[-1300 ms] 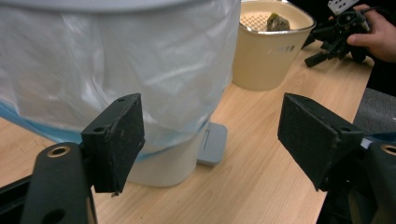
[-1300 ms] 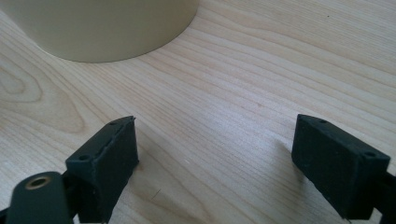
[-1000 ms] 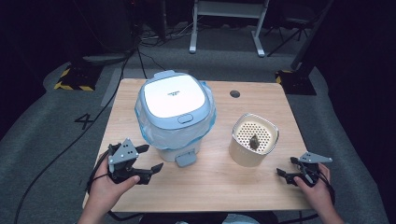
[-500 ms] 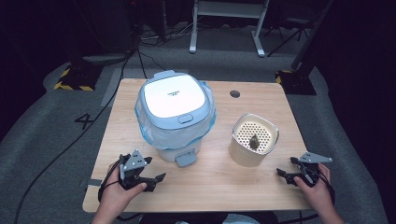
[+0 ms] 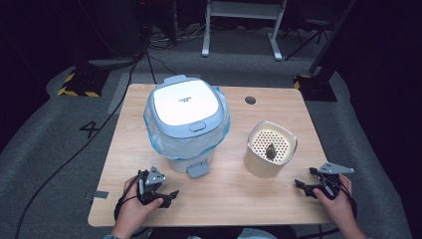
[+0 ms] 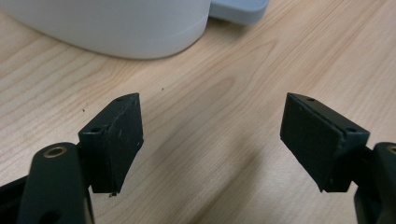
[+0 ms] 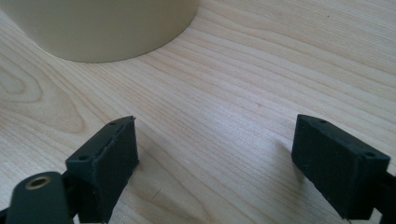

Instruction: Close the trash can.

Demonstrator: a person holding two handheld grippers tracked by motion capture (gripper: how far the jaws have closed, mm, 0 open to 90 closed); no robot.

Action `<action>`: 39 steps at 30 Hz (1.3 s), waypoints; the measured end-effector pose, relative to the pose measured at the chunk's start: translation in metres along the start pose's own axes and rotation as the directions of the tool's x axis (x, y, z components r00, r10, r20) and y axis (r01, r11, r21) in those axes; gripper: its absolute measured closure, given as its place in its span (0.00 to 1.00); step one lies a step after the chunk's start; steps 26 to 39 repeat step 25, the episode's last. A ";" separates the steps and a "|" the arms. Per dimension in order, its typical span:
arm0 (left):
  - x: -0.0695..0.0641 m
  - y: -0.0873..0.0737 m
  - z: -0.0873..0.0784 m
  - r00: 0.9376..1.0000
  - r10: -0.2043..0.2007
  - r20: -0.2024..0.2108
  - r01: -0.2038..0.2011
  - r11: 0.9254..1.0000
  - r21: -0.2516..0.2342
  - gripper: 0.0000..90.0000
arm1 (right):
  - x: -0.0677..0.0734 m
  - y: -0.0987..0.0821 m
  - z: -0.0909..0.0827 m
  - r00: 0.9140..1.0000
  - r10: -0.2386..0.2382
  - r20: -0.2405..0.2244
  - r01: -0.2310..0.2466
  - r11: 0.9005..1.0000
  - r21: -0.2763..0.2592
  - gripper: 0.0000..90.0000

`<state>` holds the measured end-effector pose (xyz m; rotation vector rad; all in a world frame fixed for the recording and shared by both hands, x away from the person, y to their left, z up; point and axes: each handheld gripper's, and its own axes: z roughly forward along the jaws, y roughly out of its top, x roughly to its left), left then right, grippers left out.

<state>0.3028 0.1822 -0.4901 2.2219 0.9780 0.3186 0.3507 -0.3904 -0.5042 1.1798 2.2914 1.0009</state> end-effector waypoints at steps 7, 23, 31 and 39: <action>-0.002 -0.004 0.012 0.999 0.002 -0.032 -0.002 1.000 0.006 0.20 | 0.000 0.000 0.000 1.000 0.000 0.000 0.000 1.000 0.000 0.16; 0.000 -0.005 0.015 0.999 0.001 -0.032 -0.001 1.000 -0.021 0.15 | 0.001 0.000 0.000 1.000 0.002 0.003 -0.002 1.000 -0.001 0.17; -0.001 -0.006 0.015 0.999 -0.002 -0.047 0.001 1.000 -0.021 0.15 | 0.000 0.000 0.000 1.000 0.001 0.004 -0.001 1.000 0.000 0.16; -0.001 -0.006 0.015 0.999 -0.002 -0.047 0.001 1.000 -0.021 0.15 | 0.000 0.000 0.000 1.000 0.001 0.004 -0.001 1.000 0.000 0.16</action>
